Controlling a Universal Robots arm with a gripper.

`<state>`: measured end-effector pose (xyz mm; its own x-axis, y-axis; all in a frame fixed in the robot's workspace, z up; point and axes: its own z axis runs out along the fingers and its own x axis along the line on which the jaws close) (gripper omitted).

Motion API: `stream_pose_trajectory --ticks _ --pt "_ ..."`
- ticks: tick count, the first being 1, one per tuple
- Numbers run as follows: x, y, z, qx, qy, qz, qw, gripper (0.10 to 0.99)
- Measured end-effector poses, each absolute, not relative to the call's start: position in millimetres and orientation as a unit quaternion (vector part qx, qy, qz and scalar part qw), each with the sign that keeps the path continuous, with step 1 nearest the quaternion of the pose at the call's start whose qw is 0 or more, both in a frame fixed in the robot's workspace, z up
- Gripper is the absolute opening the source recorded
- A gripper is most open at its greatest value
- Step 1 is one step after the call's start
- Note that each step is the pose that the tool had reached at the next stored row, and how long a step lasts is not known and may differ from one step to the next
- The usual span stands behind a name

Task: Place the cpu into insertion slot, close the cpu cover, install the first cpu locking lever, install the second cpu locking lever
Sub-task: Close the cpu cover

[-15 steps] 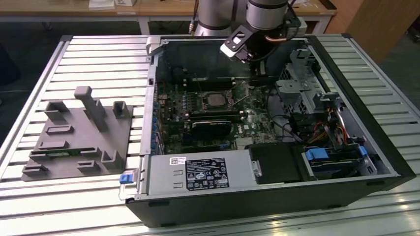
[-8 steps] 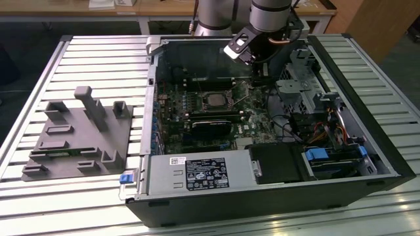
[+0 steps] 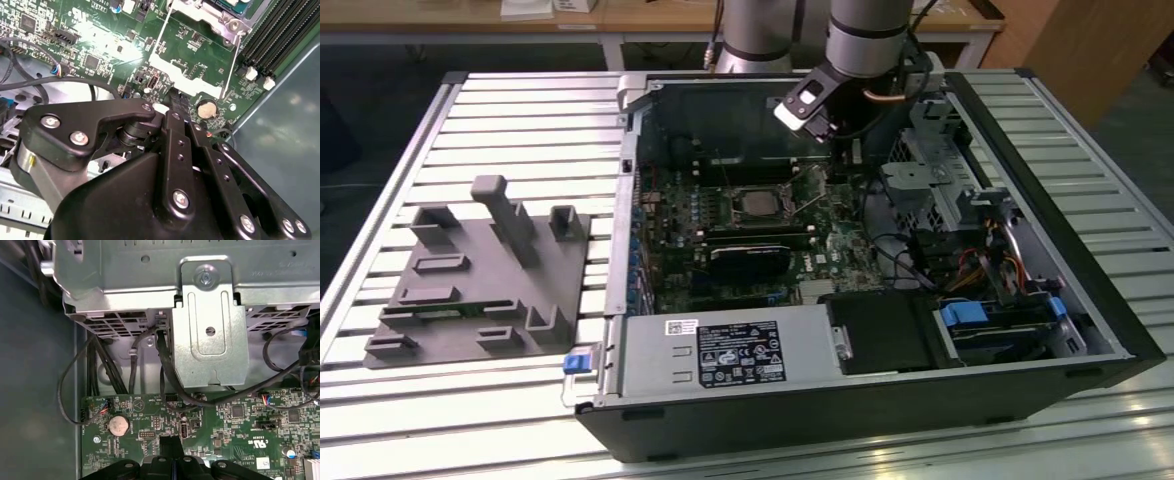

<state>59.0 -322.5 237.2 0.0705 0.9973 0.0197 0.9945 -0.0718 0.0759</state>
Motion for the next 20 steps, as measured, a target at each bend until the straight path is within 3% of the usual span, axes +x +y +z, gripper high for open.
stream_pose_trajectory --ticks 20 --pt "55.1 -322.5 236.9 0.732 0.681 0.026 0.015 0.106"
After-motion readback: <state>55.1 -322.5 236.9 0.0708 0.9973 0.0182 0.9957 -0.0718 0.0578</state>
